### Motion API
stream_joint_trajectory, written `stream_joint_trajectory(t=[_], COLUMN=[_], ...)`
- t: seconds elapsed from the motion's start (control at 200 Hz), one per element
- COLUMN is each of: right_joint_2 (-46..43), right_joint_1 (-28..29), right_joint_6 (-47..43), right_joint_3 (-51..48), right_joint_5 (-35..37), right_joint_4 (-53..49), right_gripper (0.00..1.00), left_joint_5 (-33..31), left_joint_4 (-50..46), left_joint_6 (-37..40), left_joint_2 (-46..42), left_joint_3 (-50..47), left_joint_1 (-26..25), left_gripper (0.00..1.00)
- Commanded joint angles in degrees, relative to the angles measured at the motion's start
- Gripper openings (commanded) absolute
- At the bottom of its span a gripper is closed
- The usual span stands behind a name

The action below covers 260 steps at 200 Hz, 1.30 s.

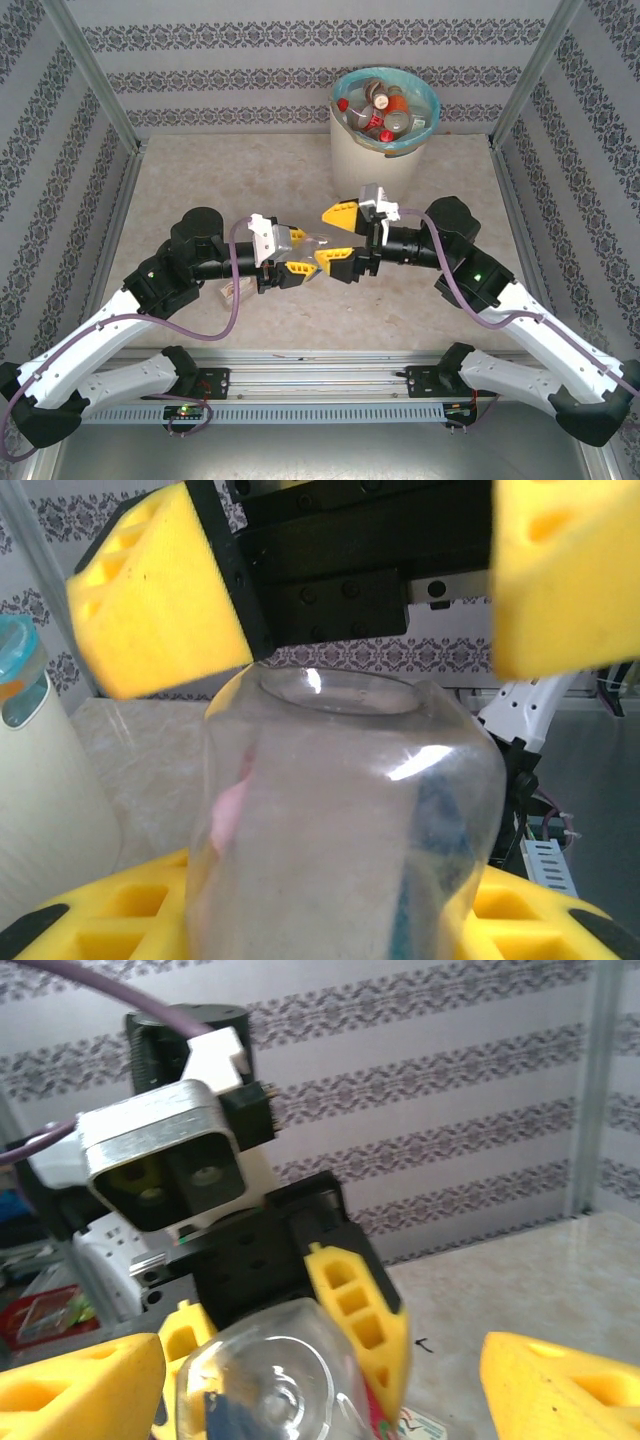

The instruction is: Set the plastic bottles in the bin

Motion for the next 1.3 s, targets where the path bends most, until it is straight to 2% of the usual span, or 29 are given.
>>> stream_joint_trajectory(t=[0.0, 0.13, 0.335, 0.455, 0.6, 0.699, 0.789, 0.884, 0.959, 1.054, 1.164, 1.239, 1.294], right_joint_2=[1.4, 2.9, 3.0, 2.9, 2.3, 1.3, 0.1, -1.2, -2.0, -2.6, -1.2, 2.2, 5.7], right_joint_1=[1.4, 3.2, 4.3, 4.4, 4.4, 4.4, 4.4, 4.4, 4.3, 4.1, 3.2, 0.3, -3.6], right_joint_6=[-3.4, -5.7, -8.0, -9.4, -10.3, -10.3, -10.4, -11.1, -11.9, -14.0, -18.5, -21.5, -22.3], right_joint_3=[2.5, 3.7, 3.6, 3.5, 3.5, 3.5, 3.3, 3.3, 3.6, 5.7, 11.7, 17.6, 23.6], right_joint_5=[-5.5, -4.4, -2.5, -1.8, -0.2, 1.9, 5.5, 8.3, 10.6, 16.0, 28.3, 36.5, 39.6], right_joint_4=[0.7, -1.7, -3.1, -3.8, -4.5, -4.0, -3.6, -3.7, -3.9, -6.1, -10.7, -13.5, -16.7], right_gripper=[0.82, 0.82, 0.7, 0.68, 0.51, 0.39, 0.32, 0.3, 0.3, 0.3, 0.32, 0.31, 0.27], left_joint_5=[2.2, 4.8, 7.5, 7.9, 8.1, 6.6, 3.2, -0.2, -2.5, -6.2, -12.4, -15.9, -17.5], left_joint_4=[3.9, 4.6, 6.7, 8.3, 9.5, 11.3, 13.8, 15.1, 15.5, 16.0, 17.2, 17.2, 16.6], left_joint_6=[-1.4, -2.3, -4.2, -4.9, -5.4, -5.8, -6.3, -6.5, -6.1, -5.0, -4.0, -3.2, -2.5], left_joint_2=[-1.0, -0.9, -1.0, -1.1, -0.9, -1.2, -2.2, -2.9, -3.4, -4.6, -6.3, -7.2, -7.5], left_joint_3=[0.0, 0.0, -0.3, -0.4, -0.4, -1.4, -3.3, -4.6, -5.5, -6.9, -8.5, -9.3, -9.4], left_joint_1=[-0.8, -0.8, -0.8, -0.8, -0.8, -0.7, -0.7, -0.8, -0.8, -0.8, -0.8, -0.8, -0.8], left_gripper=[0.39, 0.39, 0.4, 0.4, 0.44, 0.56, 0.66, 0.81, 0.88, 0.93, 0.97, 0.99, 0.99])
